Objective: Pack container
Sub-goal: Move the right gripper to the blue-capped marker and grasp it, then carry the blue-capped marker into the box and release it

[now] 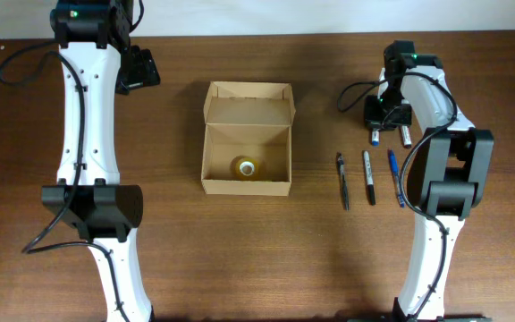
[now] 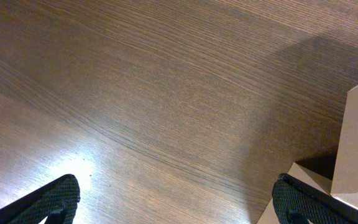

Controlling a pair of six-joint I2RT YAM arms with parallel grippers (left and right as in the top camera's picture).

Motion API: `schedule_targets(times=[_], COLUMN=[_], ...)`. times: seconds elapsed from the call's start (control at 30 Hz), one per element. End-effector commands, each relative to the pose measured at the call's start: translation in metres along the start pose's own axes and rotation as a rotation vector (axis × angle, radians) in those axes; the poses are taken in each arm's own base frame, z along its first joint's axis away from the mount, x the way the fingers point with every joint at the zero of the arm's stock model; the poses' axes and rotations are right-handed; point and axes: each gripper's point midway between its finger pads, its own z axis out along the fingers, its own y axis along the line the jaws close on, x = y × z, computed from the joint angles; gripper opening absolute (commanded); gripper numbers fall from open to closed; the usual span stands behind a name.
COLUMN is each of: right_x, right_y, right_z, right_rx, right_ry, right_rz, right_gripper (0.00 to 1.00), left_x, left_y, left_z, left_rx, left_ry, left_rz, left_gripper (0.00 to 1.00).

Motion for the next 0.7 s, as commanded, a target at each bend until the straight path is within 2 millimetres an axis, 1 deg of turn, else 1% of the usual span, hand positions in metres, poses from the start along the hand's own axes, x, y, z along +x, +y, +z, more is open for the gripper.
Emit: schedule_targets(times=[0.0, 0.03, 0.1, 0.17, 0.23, 0.3, 0.4, 0.43, 0.5, 0.53, 0.57, 0.63, 0.67], right_x=[-0.002, -0.005, -0.013, -0.022, -0.030, -0.033, -0.030, -0.026, -0.015, -0.008, -0.001, 0.017, 0.028], right_y=[0.018, 0.022, 0.030, 0.041, 0.053, 0.069, 0.099, 0.113, 0.140, 0.155, 0.167, 0.193, 0.205], right_z=[-0.006, -0.014, -0.038, -0.069, -0.108, -0.150, -0.208, -0.227, -0.257, -0.268, -0.275, -0.279, -0.277], right_rx=[-0.103, -0.123, -0.151, -0.178, -0.187, -0.191, -0.198, -0.201, -0.203, -0.204, -0.204, -0.202, -0.200], right_ry=[0.007, -0.007, -0.053, -0.116, -0.192, -0.274, -0.395, -0.438, -0.504, -0.529, -0.543, -0.547, -0.535], right_rz=[-0.005, -0.020, -0.037, -0.080, -0.133, -0.213, -0.352, -0.414, -0.544, -0.616, -0.671, -0.811, -0.888], right_gripper=[0.04, 0.04, 0.03, 0.04, 0.04, 0.04, 0.04, 0.04, 0.04, 0.04, 0.04, 0.04, 0.04], left_x=[-0.003, -0.003, -0.003, -0.003, -0.003, -0.003, -0.003, -0.003, -0.003, -0.003, -0.003, -0.003, -0.003], left_y=[0.002, 0.002, 0.002, 0.002, 0.002, 0.002, 0.002, 0.002, 0.002, 0.002, 0.002, 0.002, 0.002], left_z=[-0.003, -0.003, -0.003, -0.003, -0.003, -0.003, -0.003, -0.003, -0.003, -0.003, -0.003, -0.003, -0.003], left_rx=[0.007, 0.007, 0.006, 0.007, 0.007, 0.006, 0.006, 0.006, 0.007, 0.007, 0.007, 0.007, 0.007], left_ry=[-0.012, -0.012, -0.012, -0.012, -0.012, -0.012, -0.012, -0.012, -0.012, -0.012, -0.012, -0.012, -0.012], left_rz=[0.003, 0.003, 0.003, 0.003, 0.003, 0.003, 0.003, 0.003, 0.003, 0.003, 0.003, 0.003, 0.003], left_gripper=[1.00, 1.00, 1.00, 1.00, 1.00, 1.00, 1.00, 1.00, 1.00, 1.00, 1.00, 1.00, 1.00])
